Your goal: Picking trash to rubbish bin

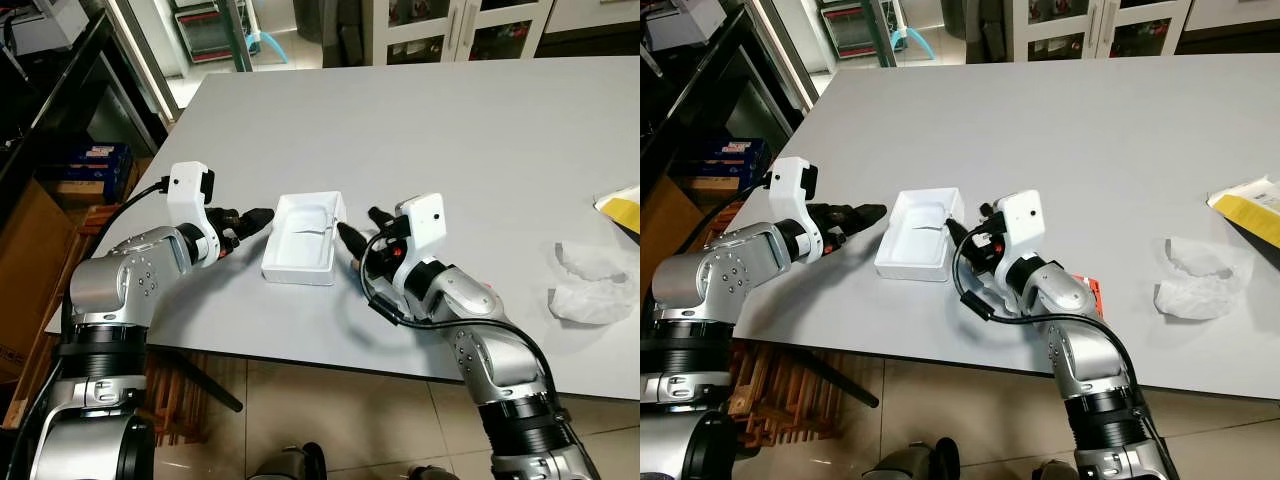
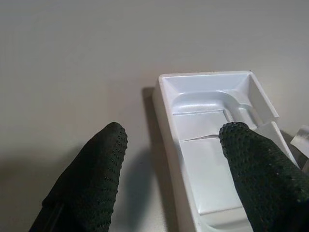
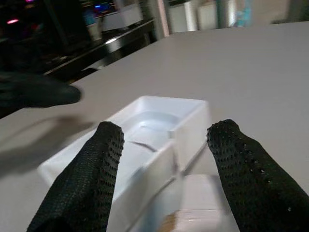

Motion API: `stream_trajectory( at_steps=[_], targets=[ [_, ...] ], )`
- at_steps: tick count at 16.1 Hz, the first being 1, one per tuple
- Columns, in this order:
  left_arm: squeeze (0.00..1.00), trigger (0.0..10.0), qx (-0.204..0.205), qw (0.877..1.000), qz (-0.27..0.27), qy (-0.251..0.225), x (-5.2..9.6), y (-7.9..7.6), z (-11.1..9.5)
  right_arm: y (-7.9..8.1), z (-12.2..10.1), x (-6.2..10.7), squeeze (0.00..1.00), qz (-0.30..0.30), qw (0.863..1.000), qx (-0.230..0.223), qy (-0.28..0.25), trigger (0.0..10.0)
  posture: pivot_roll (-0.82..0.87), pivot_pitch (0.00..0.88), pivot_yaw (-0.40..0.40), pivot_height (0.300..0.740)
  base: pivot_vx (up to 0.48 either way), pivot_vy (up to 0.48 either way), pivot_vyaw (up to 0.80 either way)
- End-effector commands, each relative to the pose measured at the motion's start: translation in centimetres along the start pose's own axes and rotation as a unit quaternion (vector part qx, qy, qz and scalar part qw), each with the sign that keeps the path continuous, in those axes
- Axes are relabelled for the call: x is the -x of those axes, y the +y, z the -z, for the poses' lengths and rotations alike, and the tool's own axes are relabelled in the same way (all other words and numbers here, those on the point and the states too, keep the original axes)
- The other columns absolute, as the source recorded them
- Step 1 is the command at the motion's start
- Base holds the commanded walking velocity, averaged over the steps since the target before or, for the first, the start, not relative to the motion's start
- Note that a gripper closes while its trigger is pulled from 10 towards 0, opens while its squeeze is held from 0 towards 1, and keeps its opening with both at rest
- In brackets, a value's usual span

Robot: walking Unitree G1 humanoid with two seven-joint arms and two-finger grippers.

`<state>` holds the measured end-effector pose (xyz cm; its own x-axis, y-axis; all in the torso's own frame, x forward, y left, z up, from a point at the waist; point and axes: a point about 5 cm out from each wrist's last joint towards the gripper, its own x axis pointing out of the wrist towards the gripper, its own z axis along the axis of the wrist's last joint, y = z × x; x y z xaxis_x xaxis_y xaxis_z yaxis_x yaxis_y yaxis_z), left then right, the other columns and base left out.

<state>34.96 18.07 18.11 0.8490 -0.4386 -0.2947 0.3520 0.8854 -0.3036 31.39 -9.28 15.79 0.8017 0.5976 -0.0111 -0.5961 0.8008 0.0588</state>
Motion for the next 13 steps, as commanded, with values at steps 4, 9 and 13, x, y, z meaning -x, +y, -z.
stream_trajectory(
  at_steps=[4, 9, 13],
  targets=[
    [0.0, 10.0, -0.002, 1.0, -0.009, -0.004, -0.11, 0.33, -0.19, 0.83, -0.14, -0.11, 0.0, -0.018, 1.0, 0.001, 0.004, 10.0, 0.0, 0.135, 0.156, 0.74, 0.0, 0.0, 0.0],
    [0.0, 10.0, -0.003, 1.0, -0.005, -0.002, -0.37, 0.23, -0.04, 0.91, -0.09, -0.18, 0.0, -0.016, 1.0, 0.001, 0.006, 10.0, 0.0, 0.137, 0.159, 0.74, 0.0, 0.0, 0.0],
    [0.0, 10.0, 0.009, 1.0, 0.021, 0.006, -0.7, 0.05, 0.68, 1.01, -0.02, -0.2, 0.0, -0.014, 1.0, -0.003, 0.006, 10.0, 0.0, 0.137, 0.163, 0.74, 0.0, 0.0, 0.0]
  ],
)
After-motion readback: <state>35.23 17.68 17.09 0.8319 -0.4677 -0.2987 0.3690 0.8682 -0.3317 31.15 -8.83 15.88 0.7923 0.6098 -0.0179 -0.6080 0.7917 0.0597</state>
